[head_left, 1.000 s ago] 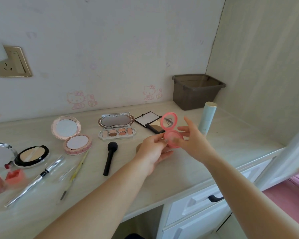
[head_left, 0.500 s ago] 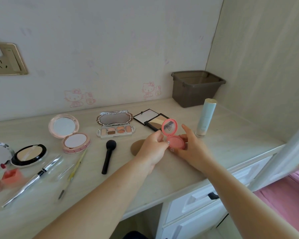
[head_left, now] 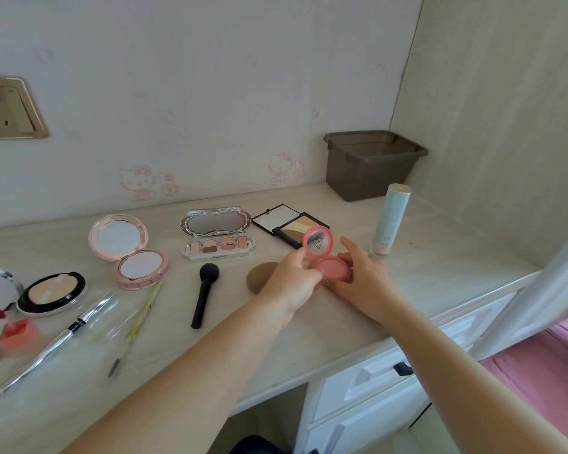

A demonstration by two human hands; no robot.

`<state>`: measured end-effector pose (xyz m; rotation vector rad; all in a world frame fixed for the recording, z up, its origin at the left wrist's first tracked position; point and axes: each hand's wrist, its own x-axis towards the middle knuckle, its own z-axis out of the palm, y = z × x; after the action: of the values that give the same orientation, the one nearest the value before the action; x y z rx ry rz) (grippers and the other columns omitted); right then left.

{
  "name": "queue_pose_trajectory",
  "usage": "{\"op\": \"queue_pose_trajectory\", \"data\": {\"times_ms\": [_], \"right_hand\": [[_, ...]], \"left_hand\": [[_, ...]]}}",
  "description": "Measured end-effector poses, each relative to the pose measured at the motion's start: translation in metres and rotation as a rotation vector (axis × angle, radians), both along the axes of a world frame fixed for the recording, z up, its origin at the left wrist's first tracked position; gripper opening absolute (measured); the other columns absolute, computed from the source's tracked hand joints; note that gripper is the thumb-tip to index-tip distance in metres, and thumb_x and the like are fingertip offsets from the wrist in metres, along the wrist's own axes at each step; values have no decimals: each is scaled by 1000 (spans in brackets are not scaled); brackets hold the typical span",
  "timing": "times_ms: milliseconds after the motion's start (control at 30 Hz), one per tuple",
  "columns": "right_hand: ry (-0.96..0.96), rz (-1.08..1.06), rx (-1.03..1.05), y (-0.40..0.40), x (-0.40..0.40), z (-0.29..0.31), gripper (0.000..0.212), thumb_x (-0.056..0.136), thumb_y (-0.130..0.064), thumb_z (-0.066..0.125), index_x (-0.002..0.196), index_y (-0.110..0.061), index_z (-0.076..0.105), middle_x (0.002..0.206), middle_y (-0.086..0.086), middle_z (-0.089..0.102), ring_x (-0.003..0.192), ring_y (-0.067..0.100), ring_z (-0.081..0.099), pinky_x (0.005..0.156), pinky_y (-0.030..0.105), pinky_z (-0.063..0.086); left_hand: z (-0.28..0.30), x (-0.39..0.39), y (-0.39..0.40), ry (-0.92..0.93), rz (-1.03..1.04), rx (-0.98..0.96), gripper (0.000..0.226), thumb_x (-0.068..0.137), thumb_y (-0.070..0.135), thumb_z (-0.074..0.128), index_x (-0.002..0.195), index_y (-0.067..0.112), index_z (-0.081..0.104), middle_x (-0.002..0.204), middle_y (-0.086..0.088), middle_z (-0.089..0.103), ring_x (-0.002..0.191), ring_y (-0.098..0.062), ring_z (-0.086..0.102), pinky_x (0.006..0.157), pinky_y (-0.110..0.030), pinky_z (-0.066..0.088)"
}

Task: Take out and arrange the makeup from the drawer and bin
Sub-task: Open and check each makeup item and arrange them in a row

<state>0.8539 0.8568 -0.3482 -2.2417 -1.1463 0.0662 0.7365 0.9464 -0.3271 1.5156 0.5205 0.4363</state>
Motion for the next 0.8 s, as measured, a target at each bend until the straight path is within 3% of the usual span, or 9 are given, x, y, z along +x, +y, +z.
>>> {"op": "queue_pose_trajectory", "data": {"times_ms": [100,233,333,433,533,633,800], "right_hand": [[-18,-7,-2,1,-1,0,83,78,-40,69,145,-19,25,122,1,60,112,24,53,93,37,45],[50,-40,20,-3,-2,2,82,76,-42,71,144,-25,29,131,2,53,116,20,52,97,36,44],[27,-71,160,-15,1,17,62,80,-36,70,135,-27,43,123,-4,58,109,13,55,93,34,47],[-44,-111,359,-31,9,39,32,84,-23,67,115,-22,59,104,-5,66,93,11,61,82,31,51],[-75,-185,533,-40,21,54,18,84,-11,63,99,-19,61,88,-1,63,80,15,60,68,13,47],[-29,-247,629,-41,35,62,22,84,-10,63,98,-25,53,95,-1,58,86,14,57,65,5,39],[150,-276,566,-31,60,60,48,85,-23,66,129,-21,45,121,-4,54,112,8,52,85,21,40]], "left_hand": [[-2,0,1,2,-1,-5,43,91,-6,41,97,33,59,92,18,64,84,-4,52,73,-23,38],[2,0,-2,-54,131,88,43,91,3,44,127,23,55,117,11,62,105,-7,56,86,-23,43],[16,4,-1,-209,281,154,32,92,4,50,112,28,55,103,14,61,102,-6,58,93,-22,45],[33,18,-3,-229,220,242,33,89,0,52,109,25,54,100,10,60,93,-4,59,88,-16,45],[37,41,-8,-187,160,352,35,87,2,56,117,20,56,105,5,60,99,-11,58,94,-24,45],[32,63,-12,-120,104,349,43,86,8,63,126,16,53,119,3,60,113,-10,56,103,-27,41],[26,94,-20,-49,27,312,65,83,15,70,140,11,39,140,-5,49,128,-16,47,109,-35,37]]}}
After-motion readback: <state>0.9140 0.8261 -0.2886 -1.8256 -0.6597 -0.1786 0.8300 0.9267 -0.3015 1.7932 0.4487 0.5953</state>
